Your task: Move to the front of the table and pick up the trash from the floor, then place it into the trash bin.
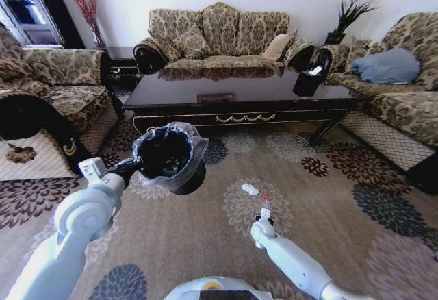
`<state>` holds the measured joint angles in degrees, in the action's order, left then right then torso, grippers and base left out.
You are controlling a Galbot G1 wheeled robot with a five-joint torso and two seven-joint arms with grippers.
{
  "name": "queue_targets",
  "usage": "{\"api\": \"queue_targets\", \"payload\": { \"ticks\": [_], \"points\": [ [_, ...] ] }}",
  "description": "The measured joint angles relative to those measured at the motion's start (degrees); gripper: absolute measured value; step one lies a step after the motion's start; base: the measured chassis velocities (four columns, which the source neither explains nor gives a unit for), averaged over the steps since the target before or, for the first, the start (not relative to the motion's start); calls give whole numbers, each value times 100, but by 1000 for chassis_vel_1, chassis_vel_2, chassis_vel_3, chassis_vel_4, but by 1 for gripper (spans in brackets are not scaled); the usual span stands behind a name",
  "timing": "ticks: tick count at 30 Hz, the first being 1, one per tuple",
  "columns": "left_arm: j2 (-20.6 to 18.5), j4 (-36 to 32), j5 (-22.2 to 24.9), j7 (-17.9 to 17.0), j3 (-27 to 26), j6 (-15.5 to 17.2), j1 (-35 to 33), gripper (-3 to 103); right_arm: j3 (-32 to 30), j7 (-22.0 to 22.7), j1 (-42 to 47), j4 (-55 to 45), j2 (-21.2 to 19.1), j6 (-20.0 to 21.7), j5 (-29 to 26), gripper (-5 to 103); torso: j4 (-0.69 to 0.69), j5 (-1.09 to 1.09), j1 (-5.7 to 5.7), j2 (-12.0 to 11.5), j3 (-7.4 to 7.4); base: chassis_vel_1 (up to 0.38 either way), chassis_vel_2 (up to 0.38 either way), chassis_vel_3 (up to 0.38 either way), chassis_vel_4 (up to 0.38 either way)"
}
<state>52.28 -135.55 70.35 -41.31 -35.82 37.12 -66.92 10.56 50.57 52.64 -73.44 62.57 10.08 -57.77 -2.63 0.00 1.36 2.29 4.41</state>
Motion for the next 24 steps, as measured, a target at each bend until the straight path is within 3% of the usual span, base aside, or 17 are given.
{"api": "queue_targets", "payload": {
  "ticks": [6,15,18,20,21,24],
  "points": [
    [50,-5,-47,-8,30,0,-94,3,-76,-33,186,-428,-206,-170,210,25,0,0,0,0,0,0,0,0,0],
    [334,137,-218,-66,419,0,-271,3,-568,-401,530,-1149,-643,-730,607,24,-1,0,0,0,0,0,0,0,0],
    [428,189,-238,-94,586,0,-359,3,-907,-978,735,-1637,-857,-1282,940,24,0,1,0,0,0,0,0,0,0],
    [487,224,-314,-93,749,5,-435,3,-1139,-1713,887,-1943,-1020,-1932,1455,24,0,0,0,0,0,0,0,0,0],
    [487,224,-314,-93,749,5,-435,3,-1139,-1713,887,-1943,-1020,-1932,1455,24,0,0,0,0,0,0,0,0,0],
    [554,263,-318,-87,943,36,-503,3,-1303,-2429,977,-2177,-1128,-2535,1868,24,-1,0,0,0,0,0,0,0,0]
  ]
}}
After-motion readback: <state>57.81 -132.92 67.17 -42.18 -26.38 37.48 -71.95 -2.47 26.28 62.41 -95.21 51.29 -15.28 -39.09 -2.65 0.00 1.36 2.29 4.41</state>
